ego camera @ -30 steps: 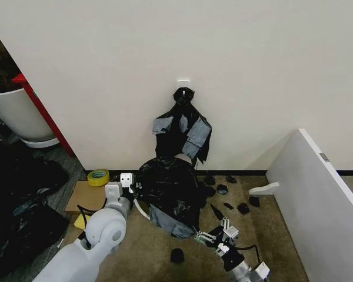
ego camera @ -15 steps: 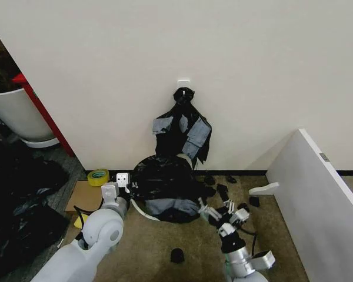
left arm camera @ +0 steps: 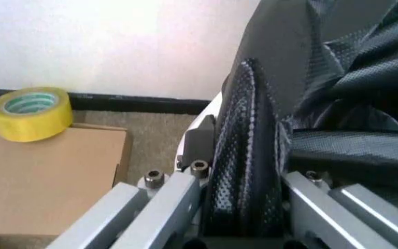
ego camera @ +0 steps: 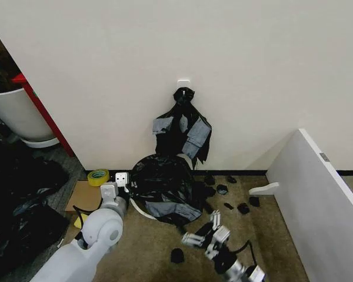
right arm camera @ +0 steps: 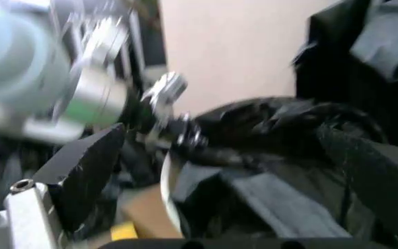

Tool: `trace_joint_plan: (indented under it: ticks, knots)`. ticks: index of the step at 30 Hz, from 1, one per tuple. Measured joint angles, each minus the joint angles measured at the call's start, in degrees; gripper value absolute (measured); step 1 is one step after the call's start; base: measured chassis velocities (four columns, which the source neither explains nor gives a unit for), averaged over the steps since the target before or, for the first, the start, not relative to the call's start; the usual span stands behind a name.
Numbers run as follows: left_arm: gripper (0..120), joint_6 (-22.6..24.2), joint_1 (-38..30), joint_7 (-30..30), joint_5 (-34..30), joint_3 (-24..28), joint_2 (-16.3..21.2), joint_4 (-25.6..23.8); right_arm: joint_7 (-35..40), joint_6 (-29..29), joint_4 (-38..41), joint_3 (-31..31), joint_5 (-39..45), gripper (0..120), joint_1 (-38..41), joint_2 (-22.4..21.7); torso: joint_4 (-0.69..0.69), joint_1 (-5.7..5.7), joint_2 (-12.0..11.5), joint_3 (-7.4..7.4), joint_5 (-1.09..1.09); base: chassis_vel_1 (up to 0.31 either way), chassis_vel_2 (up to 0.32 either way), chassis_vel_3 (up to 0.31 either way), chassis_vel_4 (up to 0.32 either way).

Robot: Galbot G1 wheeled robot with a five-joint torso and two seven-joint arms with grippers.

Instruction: Place the garbage bag over the trash bin.

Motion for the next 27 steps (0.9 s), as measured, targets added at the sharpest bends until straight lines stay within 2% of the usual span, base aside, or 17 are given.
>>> trace_joint_plan:
  ticks: [3,7,8,9,13,14,16,18,21,23,27]
  knots:
    - [1,0.00,0.03,0.00,0.07,0.14,-0.10,-0.14,1.16,-2.37,-0.30,0.17,-3.03,100,0.23,-0.27,0.00,0.00,0.00,0.00,0.00,0.000,0.000,0.000,0.000]
    - [1,0.02,0.22,0.00,0.18,0.28,-0.26,-0.56,7.42,-8.69,-0.11,-0.27,-7.83,98,0.92,-0.10,0.00,0.00,0.00,0.00,0.00,0.000,0.000,0.000,0.000]
    - [1,0.02,0.28,0.00,0.22,0.30,-0.26,-0.66,8.82,-9.95,-0.11,-0.31,-8.92,90,1.13,-0.01,0.00,0.00,0.00,0.00,0.00,0.000,0.000,0.000,0.000]
    - [1,0.02,0.28,0.00,0.22,0.30,-0.26,-0.66,8.82,-9.95,-0.11,-0.31,-8.92,90,1.13,-0.01,0.00,0.00,0.00,0.00,0.00,0.000,0.000,0.000,0.000]
    - [1,0.05,0.52,0.00,0.29,0.31,-0.24,-0.97,11.98,-12.70,-0.12,-0.60,-10.26,77,1.51,0.12,0.00,0.00,0.00,0.00,0.00,0.000,0.000,0.000,0.000]
    - [1,0.06,0.60,0.00,0.33,0.31,-0.23,-1.05,12.69,-13.21,-0.12,-0.73,-10.26,70,1.58,0.19,0.00,0.00,0.00,0.00,0.00,0.000,0.000,0.000,0.000]
    - [1,0.06,0.75,-0.01,0.42,0.31,-0.20,-1.11,13.04,-13.33,-0.15,-0.76,-10.26,62,1.69,0.36,0.00,0.00,0.00,0.00,0.00,0.000,0.000,0.000,0.000]
    - [1,0.07,0.83,-0.01,0.46,0.32,-0.20,-1.12,13.04,-13.27,-0.23,-0.76,-10.29,58,1.74,0.47,0.00,0.00,0.00,0.00,0.00,0.000,0.000,0.000,0.000]
    - [1,0.07,1.13,-0.02,0.73,0.32,-0.15,-1.16,12.69,-12.39,-0.80,-0.76,-10.77,42,1.79,1.04,0.00,0.00,0.00,0.00,0.00,0.000,0.000,0.000,0.000]
    - [1,0.07,1.18,-0.03,0.76,0.33,-0.15,-1.21,12.38,-11.77,-1.10,-0.76,-10.98,39,1.79,1.29,0.00,0.00,0.00,0.00,0.00,0.000,0.000,0.000,0.000]
    - [1,0.08,1.05,-0.04,0.77,0.36,-0.22,-1.29,8.98,-7.51,-3.34,-0.75,-11.38,20,1.75,2.27,0.00,0.00,0.00,0.00,0.00,0.000,0.000,0.000,0.000]
